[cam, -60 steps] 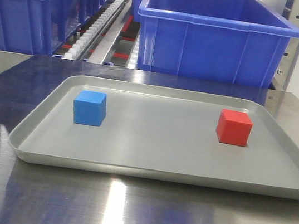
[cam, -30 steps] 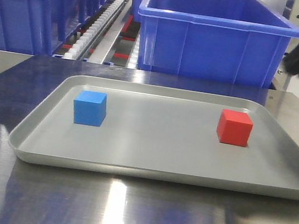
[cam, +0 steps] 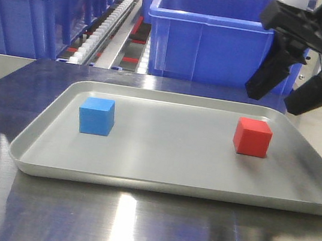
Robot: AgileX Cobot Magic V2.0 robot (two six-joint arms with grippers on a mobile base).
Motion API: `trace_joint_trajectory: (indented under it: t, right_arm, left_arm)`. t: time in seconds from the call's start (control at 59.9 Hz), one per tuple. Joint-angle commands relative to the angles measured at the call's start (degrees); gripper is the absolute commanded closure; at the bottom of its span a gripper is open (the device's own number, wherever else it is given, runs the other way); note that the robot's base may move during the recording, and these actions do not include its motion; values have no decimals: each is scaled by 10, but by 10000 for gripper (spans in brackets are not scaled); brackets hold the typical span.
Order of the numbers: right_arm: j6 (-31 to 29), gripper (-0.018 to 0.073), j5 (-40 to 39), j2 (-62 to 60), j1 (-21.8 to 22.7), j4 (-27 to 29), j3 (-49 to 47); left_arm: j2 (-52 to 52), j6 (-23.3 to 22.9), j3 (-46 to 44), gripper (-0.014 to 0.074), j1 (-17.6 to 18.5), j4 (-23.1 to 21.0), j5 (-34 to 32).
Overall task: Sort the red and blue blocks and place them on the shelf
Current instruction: 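Move the open right gripper down over the red cube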
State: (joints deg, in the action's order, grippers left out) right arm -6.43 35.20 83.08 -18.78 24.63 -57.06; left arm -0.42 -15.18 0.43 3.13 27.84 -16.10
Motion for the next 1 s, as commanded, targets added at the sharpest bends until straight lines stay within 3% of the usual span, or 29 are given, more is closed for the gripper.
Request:
trace_joint_trajectory:
  t: [0.0, 0.301, 0.986]
  right_arm:
    - [-1, 72, -17, -8, -1, 12, -34]
    - [-1, 72, 8, 33, -1, -37, -69]
    - [-1, 72, 38, 89, -1, -52, -109]
  left_arm:
    - [-8, -4, 22, 471, 5, -12, -38]
    - [-8, -4, 22, 471, 5, -12, -38]
    - [-8, -4, 22, 471, 5, -12, -38]
